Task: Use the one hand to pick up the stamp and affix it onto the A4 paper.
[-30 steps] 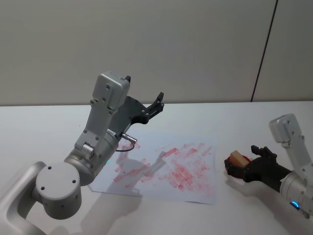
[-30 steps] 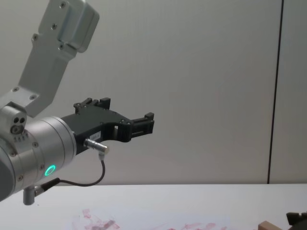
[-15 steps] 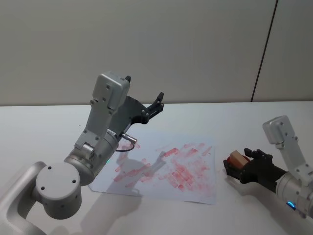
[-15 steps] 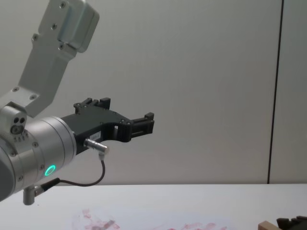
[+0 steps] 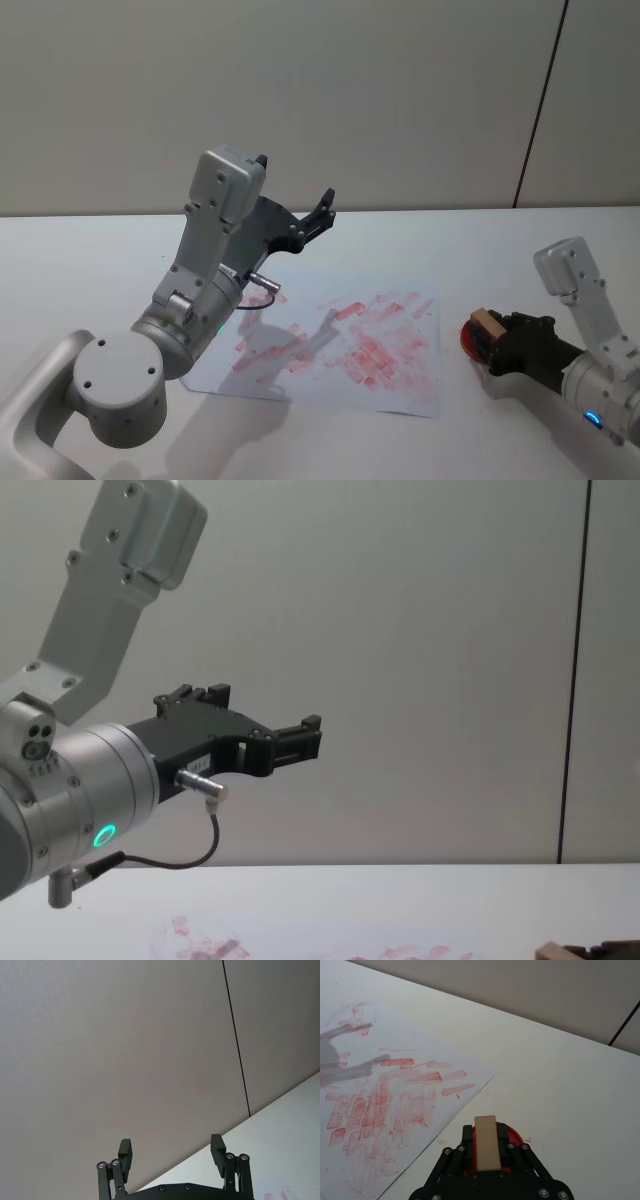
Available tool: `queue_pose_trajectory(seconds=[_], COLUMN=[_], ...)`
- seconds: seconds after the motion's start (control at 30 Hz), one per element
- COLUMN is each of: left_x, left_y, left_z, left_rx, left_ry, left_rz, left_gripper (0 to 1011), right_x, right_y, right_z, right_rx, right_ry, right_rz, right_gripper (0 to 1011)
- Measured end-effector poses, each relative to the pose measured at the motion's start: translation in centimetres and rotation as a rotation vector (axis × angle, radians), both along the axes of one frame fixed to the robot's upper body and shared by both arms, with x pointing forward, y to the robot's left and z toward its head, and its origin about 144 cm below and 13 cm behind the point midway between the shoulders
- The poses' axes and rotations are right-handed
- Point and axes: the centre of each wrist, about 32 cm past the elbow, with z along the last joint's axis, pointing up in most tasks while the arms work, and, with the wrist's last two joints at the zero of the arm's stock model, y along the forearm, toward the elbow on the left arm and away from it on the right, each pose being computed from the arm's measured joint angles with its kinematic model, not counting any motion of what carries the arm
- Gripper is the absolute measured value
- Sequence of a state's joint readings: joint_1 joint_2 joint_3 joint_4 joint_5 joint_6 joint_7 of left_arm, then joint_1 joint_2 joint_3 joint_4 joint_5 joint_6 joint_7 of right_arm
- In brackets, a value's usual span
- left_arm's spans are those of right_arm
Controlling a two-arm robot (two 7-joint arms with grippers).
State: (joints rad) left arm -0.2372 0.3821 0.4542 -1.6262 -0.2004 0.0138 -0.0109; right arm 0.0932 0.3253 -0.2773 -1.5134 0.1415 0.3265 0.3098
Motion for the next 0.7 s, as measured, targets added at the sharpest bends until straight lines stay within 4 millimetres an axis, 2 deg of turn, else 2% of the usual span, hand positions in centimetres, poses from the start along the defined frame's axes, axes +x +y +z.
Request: queue_pose_trajectory(seconds=[0.13,0.43,0.7], left_x=[0.0,0.0,0.0], left_y=[0.0,0.0,0.0], left_z=[0.0,0.0,0.0], left_rx=[0.000,0.000,0.000], left_ry=[0.000,0.000,0.000], left_rz=[0.000,0.000,0.000], left_gripper=[1001,1001,1002], right_x=[0.0,0.2,0.9], right_y=[0.0,0.1,0.8], right_z=[0.0,0.2,1.6], right_rx=[0.000,0.007,0.058], right_ry=[0.000,-0.026,-0.108], right_rz=[0.001,0.005,0.039], right_gripper=[218,219,218])
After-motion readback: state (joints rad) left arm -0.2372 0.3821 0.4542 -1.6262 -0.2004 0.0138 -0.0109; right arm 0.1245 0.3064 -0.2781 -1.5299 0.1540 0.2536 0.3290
